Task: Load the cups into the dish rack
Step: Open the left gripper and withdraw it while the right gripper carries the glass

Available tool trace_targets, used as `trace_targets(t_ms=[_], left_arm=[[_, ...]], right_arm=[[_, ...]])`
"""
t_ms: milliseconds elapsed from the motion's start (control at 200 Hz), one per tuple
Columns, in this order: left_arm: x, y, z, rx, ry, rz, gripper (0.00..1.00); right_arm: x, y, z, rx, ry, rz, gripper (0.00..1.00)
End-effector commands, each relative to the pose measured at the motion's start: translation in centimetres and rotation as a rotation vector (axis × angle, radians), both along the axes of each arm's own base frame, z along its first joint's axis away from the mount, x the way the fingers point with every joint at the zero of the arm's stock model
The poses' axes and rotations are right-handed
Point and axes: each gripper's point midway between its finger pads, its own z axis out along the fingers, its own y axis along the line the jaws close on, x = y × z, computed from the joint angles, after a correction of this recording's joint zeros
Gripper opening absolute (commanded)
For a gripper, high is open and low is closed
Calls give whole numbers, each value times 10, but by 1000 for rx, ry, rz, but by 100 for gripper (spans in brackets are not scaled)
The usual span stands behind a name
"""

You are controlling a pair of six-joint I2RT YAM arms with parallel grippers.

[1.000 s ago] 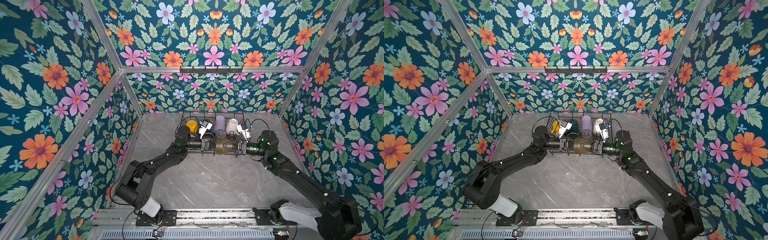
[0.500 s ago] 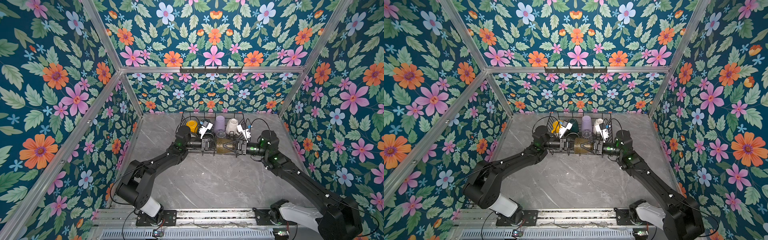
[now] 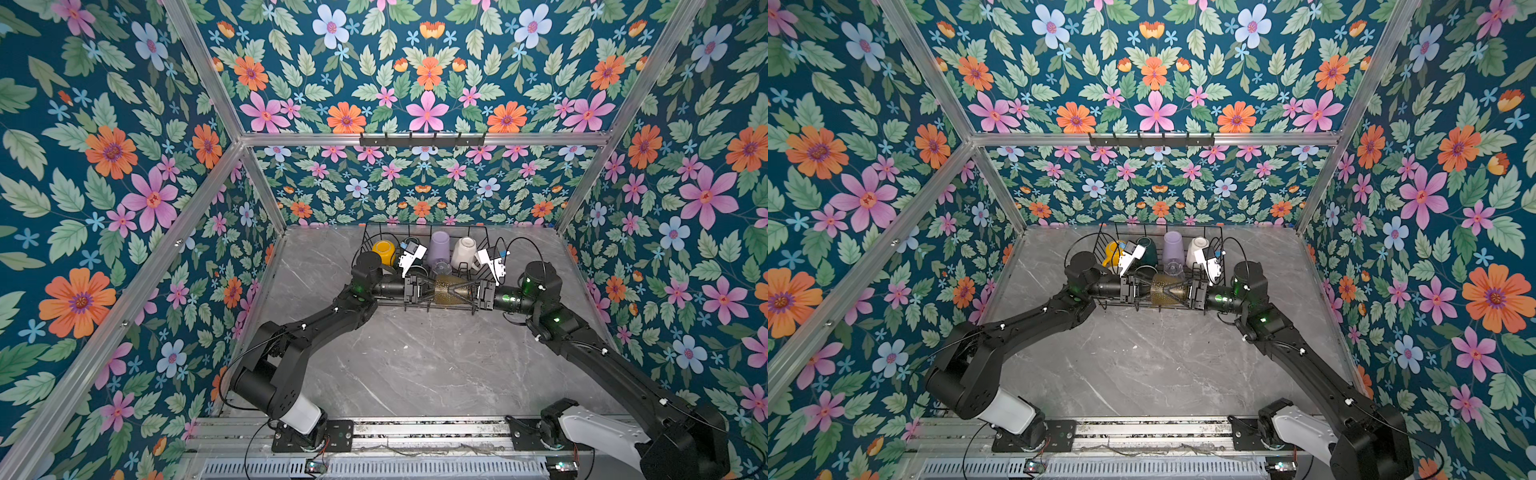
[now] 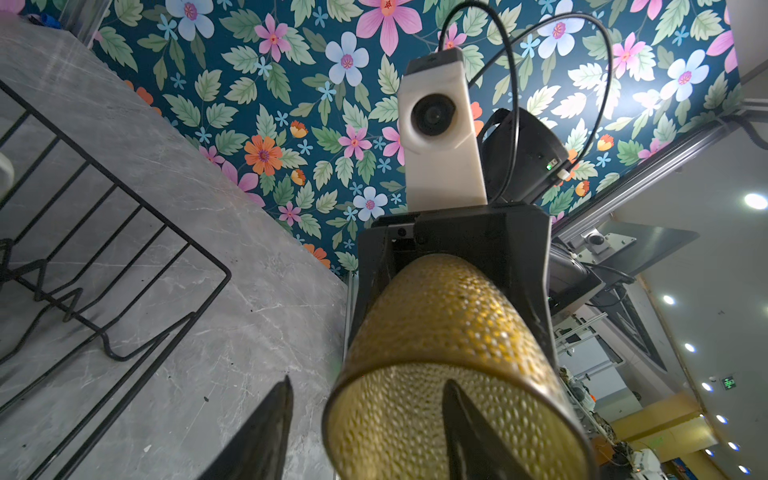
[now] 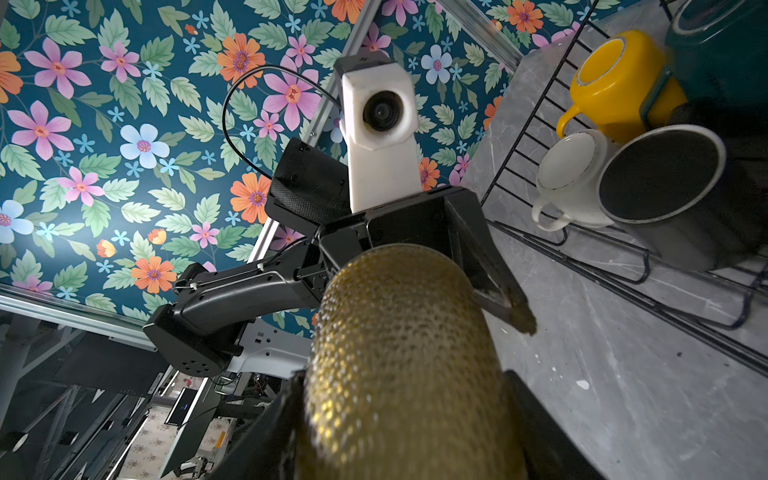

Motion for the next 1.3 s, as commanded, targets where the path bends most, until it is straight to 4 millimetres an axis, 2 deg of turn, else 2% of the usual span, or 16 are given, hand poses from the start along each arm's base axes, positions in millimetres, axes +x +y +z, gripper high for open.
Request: trace_targets(t_ms=[0, 125, 225, 360, 495, 620, 770, 895, 1130, 1295], left_arm=[[7, 4, -3, 21, -45, 50, 70], [25, 16, -7, 70, -61, 166, 76], [37, 28, -3, 84, -82, 261, 77], [56, 49, 1, 126, -125, 427, 81], [71, 71, 0, 211, -162, 603, 83], [84, 110, 0, 291, -199, 844, 87], [84, 152, 4, 346, -255, 1046, 93], [82, 175, 1, 386, -262, 1145, 96], [78, 195, -1, 415, -267, 1221, 99], [77, 201, -1, 428, -271, 1246, 100]], right_arm=[[-3, -6, 12, -13, -58, -18, 0], [-5, -23, 18, -37, -61, -69, 0], [-7, -38, 25, -61, -67, -119, 0], [-7, -56, 17, -179, -55, -204, 0], [3, -75, 5, -326, -54, -304, 0], [15, -90, -6, -452, -55, -374, 0], [38, -111, -22, -628, -57, -462, 0], [55, -115, -31, -705, -47, -478, 0], [85, -124, -49, -861, -28, -509, 0], [101, -119, -69, -945, -12, -485, 0]])
